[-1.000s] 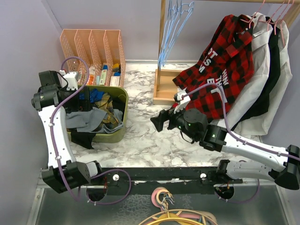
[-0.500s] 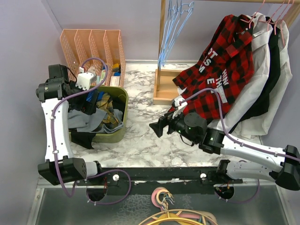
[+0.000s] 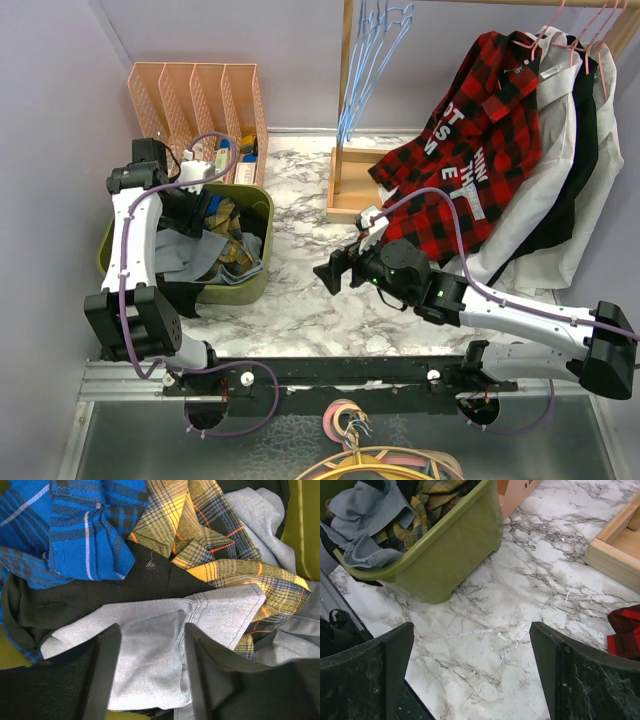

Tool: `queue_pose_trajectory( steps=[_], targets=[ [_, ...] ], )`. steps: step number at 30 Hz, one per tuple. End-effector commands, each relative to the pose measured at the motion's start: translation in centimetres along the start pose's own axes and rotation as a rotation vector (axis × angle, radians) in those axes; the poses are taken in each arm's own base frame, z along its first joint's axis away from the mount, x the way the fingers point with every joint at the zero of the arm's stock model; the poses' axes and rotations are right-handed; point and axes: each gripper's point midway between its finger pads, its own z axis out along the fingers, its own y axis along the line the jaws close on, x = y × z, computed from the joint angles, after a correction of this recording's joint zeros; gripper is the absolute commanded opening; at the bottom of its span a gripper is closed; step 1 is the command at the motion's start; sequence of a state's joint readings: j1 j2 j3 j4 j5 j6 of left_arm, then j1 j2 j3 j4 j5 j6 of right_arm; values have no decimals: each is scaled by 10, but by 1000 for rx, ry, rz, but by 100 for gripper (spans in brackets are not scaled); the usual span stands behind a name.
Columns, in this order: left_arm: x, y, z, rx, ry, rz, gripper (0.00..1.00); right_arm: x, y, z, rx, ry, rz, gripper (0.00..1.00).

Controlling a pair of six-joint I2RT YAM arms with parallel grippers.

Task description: Place the shirt on the hanger

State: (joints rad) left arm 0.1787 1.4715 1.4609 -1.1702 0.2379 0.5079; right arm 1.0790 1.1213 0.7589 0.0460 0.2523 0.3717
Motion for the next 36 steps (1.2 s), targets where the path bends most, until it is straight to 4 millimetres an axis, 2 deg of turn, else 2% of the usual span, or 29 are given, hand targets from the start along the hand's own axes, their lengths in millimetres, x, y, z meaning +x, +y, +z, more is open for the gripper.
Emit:
queue_pose_trajectory(
  steps=[1,11,12,13,15,17,21,26,28,30,33,36],
  targets=[
    [2,-2,2,-35,12,26,50,-6,3,-2,-11,-14,10,99],
    [31,-2,21,-72,106,17,41,-1,14,8,-64,0,-20,99],
    [32,-1,21,-76,107,16,36,-1,17,9,-86,0,-32,99],
    [32,-1,21,-82,108,15,27,-2,21,9,-112,-4,-50,99],
    [32,2,18,-108,108,8,2,-4,30,12,-162,-19,-94,99],
    [29,6,13,-134,107,-4,0,-11,36,17,-196,-40,-138,99],
    [10,2,-15,-164,52,-5,0,-22,48,31,-244,-88,-238,98],
    [-9,-4,-55,-198,-38,25,0,-27,66,41,-347,-184,-321,76],
    [-12,-5,-68,-211,-56,29,0,-25,74,45,-395,-197,-340,71],
    [-14,-7,-79,-221,-74,31,0,-24,81,51,-419,-188,-346,72],
    [-19,-9,-98,-234,-108,39,0,-29,89,63,-437,-187,-351,80],
    [-21,-14,-113,-233,-133,50,0,-37,99,72,-469,-214,-367,83]
  ],
)
